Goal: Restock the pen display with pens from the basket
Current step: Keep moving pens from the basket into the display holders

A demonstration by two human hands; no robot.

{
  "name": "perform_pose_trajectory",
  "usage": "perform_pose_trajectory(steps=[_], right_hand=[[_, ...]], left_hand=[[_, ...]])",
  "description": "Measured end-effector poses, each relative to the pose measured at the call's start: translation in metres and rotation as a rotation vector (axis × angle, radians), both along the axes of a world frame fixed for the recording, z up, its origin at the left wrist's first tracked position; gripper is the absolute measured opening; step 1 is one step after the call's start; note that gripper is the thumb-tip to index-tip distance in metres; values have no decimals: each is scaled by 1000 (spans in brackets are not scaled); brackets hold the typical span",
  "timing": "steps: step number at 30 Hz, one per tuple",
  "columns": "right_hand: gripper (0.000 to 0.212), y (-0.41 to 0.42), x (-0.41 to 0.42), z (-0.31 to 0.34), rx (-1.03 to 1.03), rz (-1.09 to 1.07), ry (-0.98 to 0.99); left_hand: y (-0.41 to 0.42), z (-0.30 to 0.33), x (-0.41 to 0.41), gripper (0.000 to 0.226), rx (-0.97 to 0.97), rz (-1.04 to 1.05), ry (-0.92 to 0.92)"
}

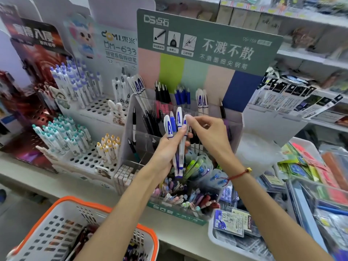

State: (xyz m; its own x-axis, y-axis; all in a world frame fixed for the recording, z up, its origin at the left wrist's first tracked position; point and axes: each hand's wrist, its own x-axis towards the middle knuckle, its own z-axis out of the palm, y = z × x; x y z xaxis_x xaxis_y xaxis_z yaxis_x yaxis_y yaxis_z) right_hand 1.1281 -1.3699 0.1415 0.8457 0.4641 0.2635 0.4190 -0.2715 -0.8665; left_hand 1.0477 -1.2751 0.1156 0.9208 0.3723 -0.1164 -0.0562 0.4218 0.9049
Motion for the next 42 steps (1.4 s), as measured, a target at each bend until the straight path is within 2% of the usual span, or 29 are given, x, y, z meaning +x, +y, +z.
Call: perform_pose_trajectory(steps=[3, 7, 11, 14, 17, 20, 22, 26, 30, 32, 35, 39, 42], right_hand=[[10, -9, 2, 4, 77, -38, 6], [15, -15, 6, 14, 40, -41, 61], [17, -25, 11, 23, 25, 20, 286], [16, -28, 9, 23, 10, 29, 228], [9, -29, 14, 32, 248, -74, 165], [10, -38, 42, 47, 673, -384, 24], [17, -41, 58, 50, 742, -522, -95], [25, -28, 59, 35, 471, -514, -370], [24, -19, 59, 39, 392, -482, -601], [24, -17, 64, 41, 271, -439, -701], [28, -9, 69, 33, 91, -331, -640], [15, -7, 73, 17, -18, -307, -531], [22, -7, 72, 22, -216, -370, -670]], left_hand=[[-4, 2, 4, 21, 110, 6, 11], [-13, 1, 8, 17, 190, -22, 21], [-15, 1, 10, 24, 189, -28, 3], [-17, 1, 10, 27, 211, -32, 1], [-14, 2, 7, 25, 63, -30, -58], [0, -1, 3, 30, -72, -28, -52], [9, -5, 0, 32, -77, -29, -24], [14, -8, -1, 27, -52, -85, 13], [11, -11, -2, 32, -50, -134, 62], [10, -11, -4, 33, -75, -150, 78], [10, -8, -5, 23, -65, -188, 123], [9, -9, -5, 23, -108, -181, 126], [10, -9, -5, 23, -148, -173, 102]])
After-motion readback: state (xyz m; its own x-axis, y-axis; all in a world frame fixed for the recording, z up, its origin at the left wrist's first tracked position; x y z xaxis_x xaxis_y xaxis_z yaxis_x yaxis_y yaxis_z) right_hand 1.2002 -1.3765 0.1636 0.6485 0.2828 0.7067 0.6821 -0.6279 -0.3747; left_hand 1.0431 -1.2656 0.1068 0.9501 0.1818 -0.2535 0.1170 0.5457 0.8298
